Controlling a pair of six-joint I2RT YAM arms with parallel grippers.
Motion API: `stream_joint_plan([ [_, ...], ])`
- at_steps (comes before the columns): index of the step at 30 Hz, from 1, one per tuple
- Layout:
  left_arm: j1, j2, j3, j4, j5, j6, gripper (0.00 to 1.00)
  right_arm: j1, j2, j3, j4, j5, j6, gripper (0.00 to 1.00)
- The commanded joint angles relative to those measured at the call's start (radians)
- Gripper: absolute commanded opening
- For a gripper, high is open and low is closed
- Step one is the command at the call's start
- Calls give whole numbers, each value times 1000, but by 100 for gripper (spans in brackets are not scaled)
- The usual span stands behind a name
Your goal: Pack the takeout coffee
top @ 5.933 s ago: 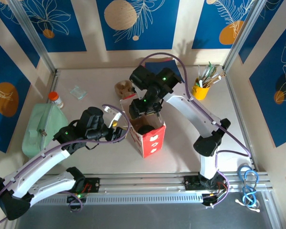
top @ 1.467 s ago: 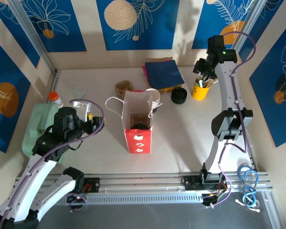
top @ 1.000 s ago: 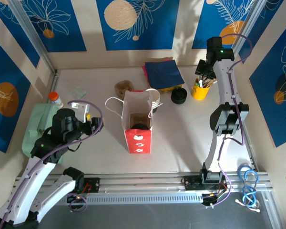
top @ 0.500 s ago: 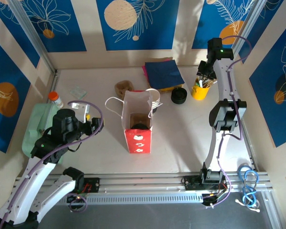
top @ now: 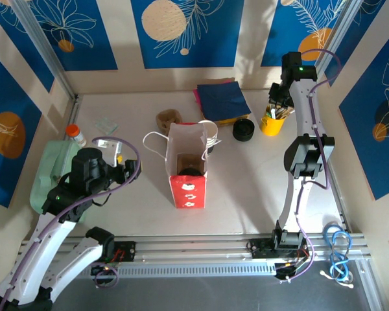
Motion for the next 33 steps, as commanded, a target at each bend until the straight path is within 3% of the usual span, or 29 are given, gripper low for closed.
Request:
stream_joint_plan([
  [1, 8, -1, -8, 9, -15, 19, 71, -4, 14, 48, -40, -28, -20, 20],
  [4, 8, 4, -4, 4, -15, 20, 70, -2, 10, 55, -50, -27, -25, 17],
  [9, 8, 1, -3, 2, -19, 22, 71, 2, 6, 84, -75, -57, -43, 3],
  [22, 8, 2, 4, -7, -27, 27, 71, 34, -100, 191, -171, -41, -68, 0],
  [33, 8, 5, 0, -8, -35, 18, 71, 47, -244, 278, -292, -147, -63, 0],
])
